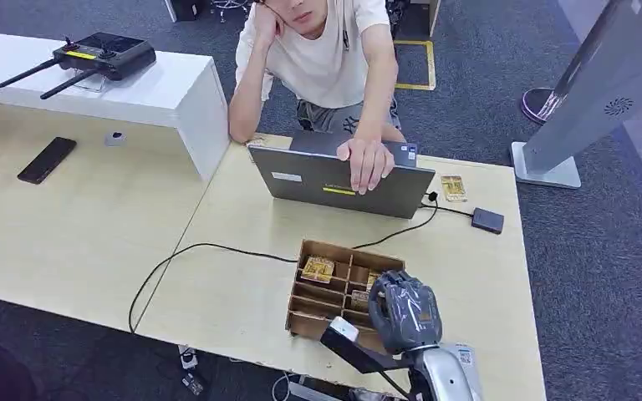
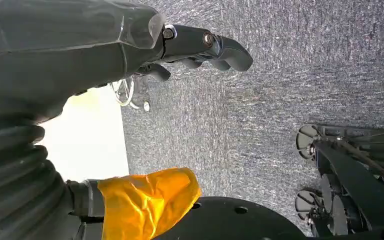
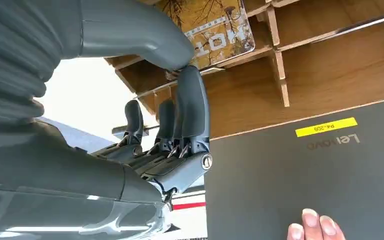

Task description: Pass the card to the sensor for recognition and then transmit it.

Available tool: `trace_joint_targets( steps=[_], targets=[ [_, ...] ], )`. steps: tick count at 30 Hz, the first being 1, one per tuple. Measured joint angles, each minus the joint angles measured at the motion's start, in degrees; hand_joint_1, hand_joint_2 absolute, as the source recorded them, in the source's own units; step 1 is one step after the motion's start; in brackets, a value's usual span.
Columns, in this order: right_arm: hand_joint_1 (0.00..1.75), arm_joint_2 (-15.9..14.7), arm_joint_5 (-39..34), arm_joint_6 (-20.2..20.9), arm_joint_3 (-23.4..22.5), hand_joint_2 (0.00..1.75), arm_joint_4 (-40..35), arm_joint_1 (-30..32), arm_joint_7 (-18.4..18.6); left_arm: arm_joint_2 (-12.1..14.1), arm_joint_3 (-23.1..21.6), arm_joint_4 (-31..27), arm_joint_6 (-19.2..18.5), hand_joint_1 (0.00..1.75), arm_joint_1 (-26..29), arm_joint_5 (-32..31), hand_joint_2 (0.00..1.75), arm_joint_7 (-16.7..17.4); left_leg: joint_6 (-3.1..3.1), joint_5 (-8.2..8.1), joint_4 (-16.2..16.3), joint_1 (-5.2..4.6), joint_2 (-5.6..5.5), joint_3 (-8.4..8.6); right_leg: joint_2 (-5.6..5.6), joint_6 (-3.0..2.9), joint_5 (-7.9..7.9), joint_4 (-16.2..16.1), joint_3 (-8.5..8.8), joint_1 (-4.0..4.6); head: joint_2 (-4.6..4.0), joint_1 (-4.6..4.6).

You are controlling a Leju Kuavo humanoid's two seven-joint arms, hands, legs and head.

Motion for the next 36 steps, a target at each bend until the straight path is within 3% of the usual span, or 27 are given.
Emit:
trace_joint_targets(
  steps=[21,36],
  targets=[
    [0.93,-0.2,0.2,0.0,-0.7,1.75,-5.0,0.4,0.2,0.0,0.0,0.0,0.0,0.0,0.0,0.1,1.75,0.0,0.0,0.0,0.0,0.0,0.0,0.0,0.01,0.0,0.0,0.0,-0.01,0.0,0.0,0.0],
    [0.96,-0.2,-1.2,1.2,-1.2,1.75,-7.1,0.8,-0.4,-0.1,0.0,0.0,0.0,0.0,0.0,0.3,1.75,0.0,0.0,0.0,0.0,0.0,0.0,0.0,0.01,0.0,0.0,0.0,-0.01,0.0,0.0,-0.02]
  ],
)
